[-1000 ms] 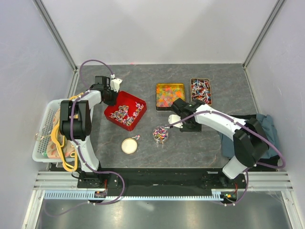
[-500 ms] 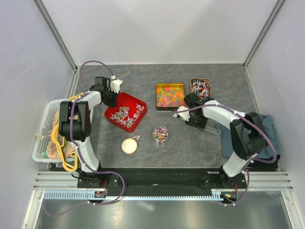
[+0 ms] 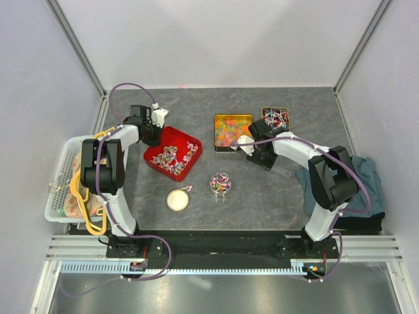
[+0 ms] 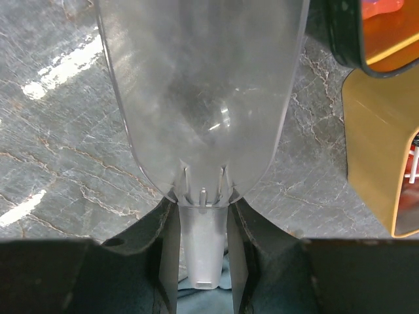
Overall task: Pack the candies
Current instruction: Place the storage box at the center of the board.
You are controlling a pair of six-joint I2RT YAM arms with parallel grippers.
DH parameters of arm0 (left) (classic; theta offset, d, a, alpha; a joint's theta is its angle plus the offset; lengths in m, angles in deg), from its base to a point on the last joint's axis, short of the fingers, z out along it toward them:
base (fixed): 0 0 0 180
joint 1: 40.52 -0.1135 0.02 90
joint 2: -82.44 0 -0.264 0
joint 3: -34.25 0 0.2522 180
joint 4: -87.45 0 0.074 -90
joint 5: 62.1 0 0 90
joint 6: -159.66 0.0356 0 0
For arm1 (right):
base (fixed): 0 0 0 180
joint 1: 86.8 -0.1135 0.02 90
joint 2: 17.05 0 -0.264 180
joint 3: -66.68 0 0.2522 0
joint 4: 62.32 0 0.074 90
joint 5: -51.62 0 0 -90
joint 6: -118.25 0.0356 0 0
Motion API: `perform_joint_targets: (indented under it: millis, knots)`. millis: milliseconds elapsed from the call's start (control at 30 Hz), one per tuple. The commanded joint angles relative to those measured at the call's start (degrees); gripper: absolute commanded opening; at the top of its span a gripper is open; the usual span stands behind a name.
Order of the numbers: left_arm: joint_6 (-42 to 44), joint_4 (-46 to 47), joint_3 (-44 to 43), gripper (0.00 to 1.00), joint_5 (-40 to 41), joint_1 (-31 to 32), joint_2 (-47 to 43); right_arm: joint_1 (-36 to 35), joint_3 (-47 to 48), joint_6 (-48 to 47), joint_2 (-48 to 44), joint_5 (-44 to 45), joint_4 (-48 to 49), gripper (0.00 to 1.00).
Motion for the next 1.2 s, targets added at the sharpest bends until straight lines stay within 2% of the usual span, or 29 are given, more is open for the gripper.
perform_joint_targets:
  millis: [0, 33, 133, 333, 700, 1100, 1167]
  knots:
    - [-1.45, 1.13, -0.25, 0.02, -3.11, -0.25, -3.65, -0.04, -0.64, 0.28, 1.68, -0.74, 0.35, 0.18]
    - [-1.53, 1.13, -0.34, 0.02, -2.85, -0.25, -3.65, -0.04, -0.73, 0.10, 0.98, -0.47, 0.00, 0.24]
    - [-1.62, 1.13, -0.60, 0.02, -2.32, -0.25, -3.04, -0.04, -0.47, -0.08, -0.60, 0.06, -0.97, 0.34]
    - [-3.37, 1.04, -2.89, 0.02, -0.04, -0.25, -1.01, 0.05, 1.99, 0.62, -4.30, -1.09, -3.69, 0.45]
    - [-9.87, 0.25, -8.85, 0.02, 8.83, -0.60, 4.25, 0.05, 8.05, 3.26, -9.57, -3.37, -5.19, 0.48]
    - [-17.53, -8.36, -27.22, 0.02, 6.21, -4.90, 16.30, -1.26, 8.85, 4.93, -13.62, -10.05, -5.46, 0.48]
    - [-17.00, -8.63, -28.37, 0.06, 6.64, -5.17, 17.35, -3.27, 9.29, 4.93, -14.58, -10.14, -5.63, 0.48]
